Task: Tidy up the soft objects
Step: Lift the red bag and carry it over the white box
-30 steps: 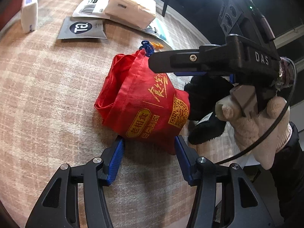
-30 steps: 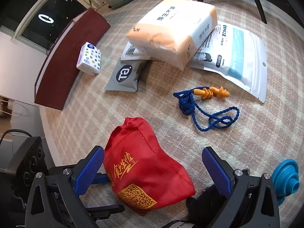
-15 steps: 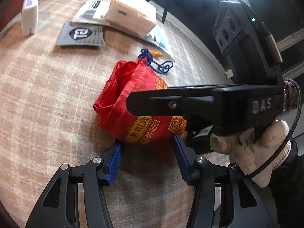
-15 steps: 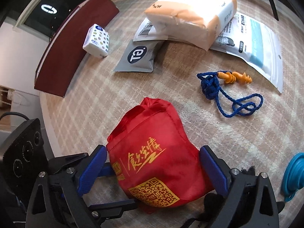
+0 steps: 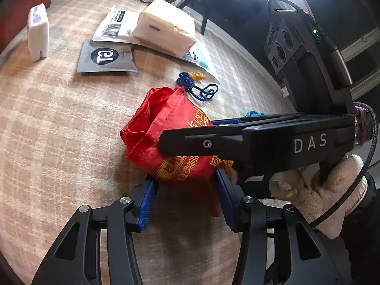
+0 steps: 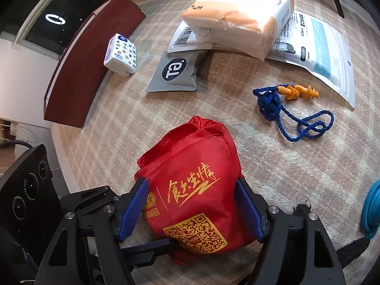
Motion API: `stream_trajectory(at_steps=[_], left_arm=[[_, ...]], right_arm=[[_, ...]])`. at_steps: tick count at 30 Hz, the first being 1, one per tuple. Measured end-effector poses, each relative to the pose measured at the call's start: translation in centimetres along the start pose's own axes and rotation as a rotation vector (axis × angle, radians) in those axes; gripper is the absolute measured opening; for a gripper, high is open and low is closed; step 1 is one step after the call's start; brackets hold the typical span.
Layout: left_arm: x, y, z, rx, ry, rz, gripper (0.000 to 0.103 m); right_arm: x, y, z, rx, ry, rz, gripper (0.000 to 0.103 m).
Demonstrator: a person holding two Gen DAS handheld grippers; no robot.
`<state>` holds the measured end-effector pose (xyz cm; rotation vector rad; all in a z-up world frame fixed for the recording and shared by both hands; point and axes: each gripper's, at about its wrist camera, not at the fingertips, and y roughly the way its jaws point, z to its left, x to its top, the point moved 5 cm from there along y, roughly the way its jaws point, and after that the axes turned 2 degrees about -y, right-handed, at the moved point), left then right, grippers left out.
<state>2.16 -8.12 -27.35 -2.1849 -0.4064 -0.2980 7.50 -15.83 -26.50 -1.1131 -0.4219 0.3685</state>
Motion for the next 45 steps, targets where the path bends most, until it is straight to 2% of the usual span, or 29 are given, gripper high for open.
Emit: stream_trajectory(at_steps=[5, 10, 17, 24, 31, 38, 45], left_arm=[[0.1, -0.8, -0.7, 0.016, 0.034, -0.034, 0.047], [0.8, -2.1, -0.7, 0.001, 0.035, -0.072, 0.046], [1.7, -6.5, -0.8, 0.015, 0.069, -0.166, 0.046], [3.7, -13.6, 1.2, 0.065, 0.074, -0.312, 0.045], [5.1, -21.0, 6.4, 0.14, 0.03, -0.437, 0.045], [6.3, -25.7, 12.3, 0.2, -0.046, -0.499, 0.045], [8.1, -27.4, 16.2, 0.248, -0.092, -0.527, 0.045]], right_arm=[[0.0, 0.2, 0.1, -0.013, 0.019, -0.024, 0.067], [0.1, -0.8, 0.7, 0.029, 0.045, -0.061, 0.065], [1.2, -3.1, 3.1, 0.048, 0.027, -0.119, 0.064], [4.4, -5.6, 10.1, 0.066, -0.09, -0.194, 0.064], [9.1, -5.7, 18.6, 0.107, -0.227, -0.24, 0.064], [13.6, -2.6, 26.2, 0.155, -0.301, -0.235, 0.064], [16.9, 0.5, 30.4, 0.18, -0.32, -0.219, 0.064]])
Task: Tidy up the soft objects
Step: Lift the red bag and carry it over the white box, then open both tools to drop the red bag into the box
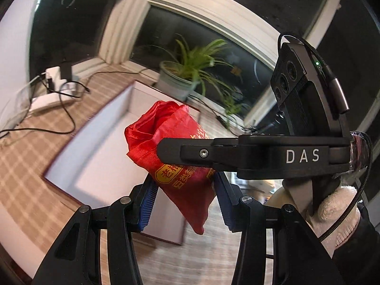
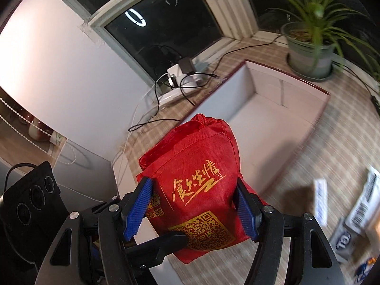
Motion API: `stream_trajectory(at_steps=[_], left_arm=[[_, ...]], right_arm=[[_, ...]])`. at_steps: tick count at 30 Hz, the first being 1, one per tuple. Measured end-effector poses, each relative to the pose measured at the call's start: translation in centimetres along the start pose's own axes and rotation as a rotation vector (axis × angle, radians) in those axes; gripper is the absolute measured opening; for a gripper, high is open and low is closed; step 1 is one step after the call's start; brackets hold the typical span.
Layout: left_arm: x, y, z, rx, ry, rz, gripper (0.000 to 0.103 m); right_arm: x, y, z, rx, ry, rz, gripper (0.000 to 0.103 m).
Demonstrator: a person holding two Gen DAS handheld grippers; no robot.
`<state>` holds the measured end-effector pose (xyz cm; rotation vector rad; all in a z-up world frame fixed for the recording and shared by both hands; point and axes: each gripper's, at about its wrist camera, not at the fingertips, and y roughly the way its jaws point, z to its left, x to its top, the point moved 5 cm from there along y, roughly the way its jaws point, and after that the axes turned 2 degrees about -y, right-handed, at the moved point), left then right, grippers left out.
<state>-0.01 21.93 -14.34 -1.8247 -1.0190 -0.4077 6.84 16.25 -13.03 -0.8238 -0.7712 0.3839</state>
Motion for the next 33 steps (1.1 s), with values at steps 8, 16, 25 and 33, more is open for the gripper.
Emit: stream_trajectory(at_steps=[8, 16, 25, 33], left_arm=[[0.6, 1.6, 3.5, 0.053, -0.018, 0.031, 0.045], [0.1, 2.5, 5.0, 0.07, -0.032, 0.07, 0.045], [-0.1, 2.5, 5.0, 0.105, -0.02, 0.066, 0.048], [-0.2, 1.5, 4.8, 0.121, -0.025, 0.043, 0.048]], right_arm=[[2.0, 3.7, 0.7, -0.004, -0.002, 0.021, 0.064], [1.8, 6.4, -0.1, -0.018, 0.016, 0.053, 0.066], [1.6, 6.1, -0.7, -0.054, 0.035, 0.032, 0.068], [1.2, 4.2, -1.3, -0.084, 0.043, -0.008, 0.068]])
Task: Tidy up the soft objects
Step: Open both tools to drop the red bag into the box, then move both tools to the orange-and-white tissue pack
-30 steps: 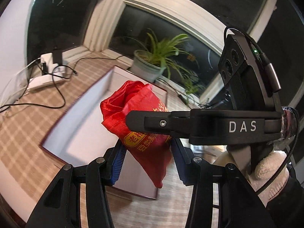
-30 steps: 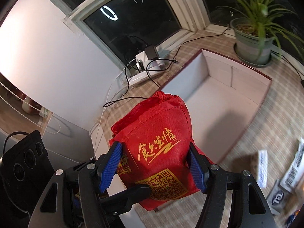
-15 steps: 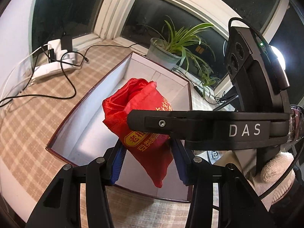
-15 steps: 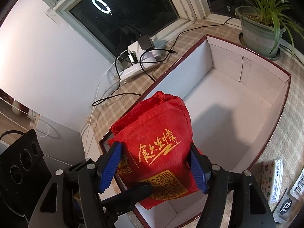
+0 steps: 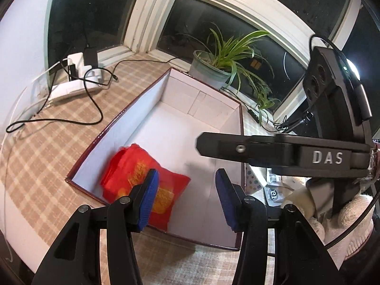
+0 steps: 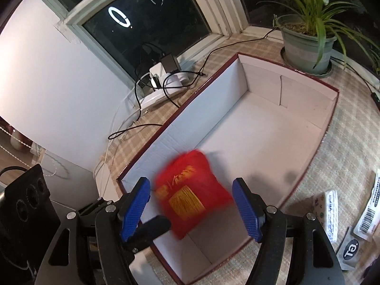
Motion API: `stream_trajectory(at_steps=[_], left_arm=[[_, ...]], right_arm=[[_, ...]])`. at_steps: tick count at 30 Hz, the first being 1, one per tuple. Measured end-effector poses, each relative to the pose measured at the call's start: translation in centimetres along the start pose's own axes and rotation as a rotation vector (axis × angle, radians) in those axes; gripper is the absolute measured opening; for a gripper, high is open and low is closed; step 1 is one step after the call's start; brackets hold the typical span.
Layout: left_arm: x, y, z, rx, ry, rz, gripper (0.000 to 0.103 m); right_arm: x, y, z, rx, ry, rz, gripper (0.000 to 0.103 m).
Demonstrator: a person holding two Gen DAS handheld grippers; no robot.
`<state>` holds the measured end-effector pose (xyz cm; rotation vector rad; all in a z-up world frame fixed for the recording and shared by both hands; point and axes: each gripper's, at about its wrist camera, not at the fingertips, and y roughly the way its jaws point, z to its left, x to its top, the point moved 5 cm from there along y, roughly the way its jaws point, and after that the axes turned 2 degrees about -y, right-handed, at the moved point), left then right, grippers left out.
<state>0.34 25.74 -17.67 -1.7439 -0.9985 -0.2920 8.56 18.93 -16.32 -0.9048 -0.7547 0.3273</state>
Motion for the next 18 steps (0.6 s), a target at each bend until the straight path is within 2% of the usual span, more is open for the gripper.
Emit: stream_trajectory(at_steps=[8, 18], left_arm=[[-0.4, -1.2, -1.7, -0.016, 0.008, -0.022, 0.048], [-0.8, -1.4, -6.2, -0.069, 0.047, -0.027, 0.048]], right_arm=[[-0.9, -3.7, -0.5, 0.001, 0.005, -0.07, 0.068], [-4.2, -9.5, -4.5, -0.065, 0.025, -0.15, 0.068]])
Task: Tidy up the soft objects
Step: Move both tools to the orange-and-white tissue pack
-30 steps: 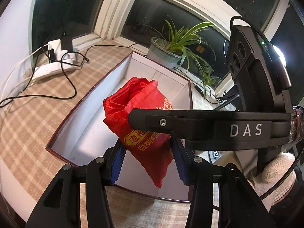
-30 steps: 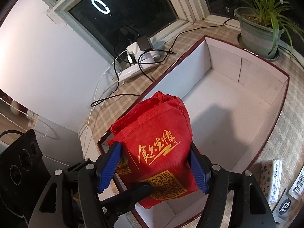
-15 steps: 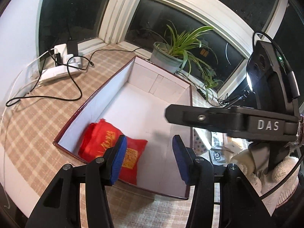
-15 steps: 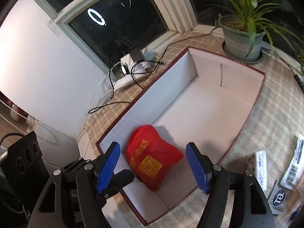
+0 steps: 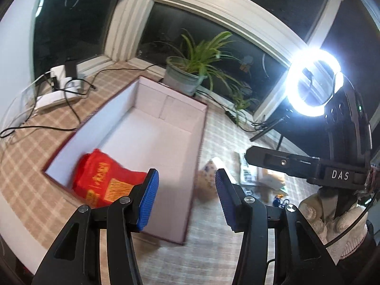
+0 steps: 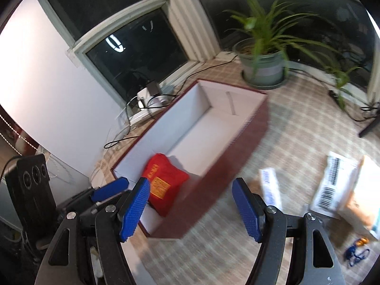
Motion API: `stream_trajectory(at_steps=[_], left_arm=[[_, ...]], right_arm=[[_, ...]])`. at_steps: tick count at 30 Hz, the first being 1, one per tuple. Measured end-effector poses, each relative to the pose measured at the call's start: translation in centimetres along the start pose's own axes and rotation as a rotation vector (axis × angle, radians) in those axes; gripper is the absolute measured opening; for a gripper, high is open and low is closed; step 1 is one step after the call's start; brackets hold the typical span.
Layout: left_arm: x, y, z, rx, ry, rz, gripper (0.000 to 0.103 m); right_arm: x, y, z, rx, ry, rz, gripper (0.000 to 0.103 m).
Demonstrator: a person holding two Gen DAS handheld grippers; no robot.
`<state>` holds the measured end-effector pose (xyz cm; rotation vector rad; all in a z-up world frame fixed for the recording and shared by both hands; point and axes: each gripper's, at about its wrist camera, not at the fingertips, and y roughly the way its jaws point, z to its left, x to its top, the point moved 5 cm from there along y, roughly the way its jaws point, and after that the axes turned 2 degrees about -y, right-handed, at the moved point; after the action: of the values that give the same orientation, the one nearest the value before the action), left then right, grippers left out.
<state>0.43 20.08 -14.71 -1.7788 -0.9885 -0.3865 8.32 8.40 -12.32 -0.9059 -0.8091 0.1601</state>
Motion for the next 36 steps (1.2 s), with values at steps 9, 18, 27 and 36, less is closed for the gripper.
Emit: stream_trajectory(at_steps=[9, 18, 27, 36], left_arm=[[-0.3, 1.6, -5.2, -0.079, 0.053, 0.018, 0.048], [-0.4, 4.5, -10.8, -0.16, 0.117, 0.071, 0.062], [-0.6, 9.5, -15.4, -0.231, 0.166, 0.175, 0.067], [-1.6, 15.1, -18.6, -0.278, 0.177, 0.286, 0.067]], right_arm=[[-2.3, -5.8, -6.5, -0.07, 0.086, -0.067, 0.068], [-4.3, -10.8, -13.6, -0.146, 0.186, -0.122, 0.08], [-5.2, -12.7, -19.4, -0.195, 0.256, -0.113, 0.081], [-5.9, -11.5, -24.9, -0.206, 0.368, -0.071, 0.081]])
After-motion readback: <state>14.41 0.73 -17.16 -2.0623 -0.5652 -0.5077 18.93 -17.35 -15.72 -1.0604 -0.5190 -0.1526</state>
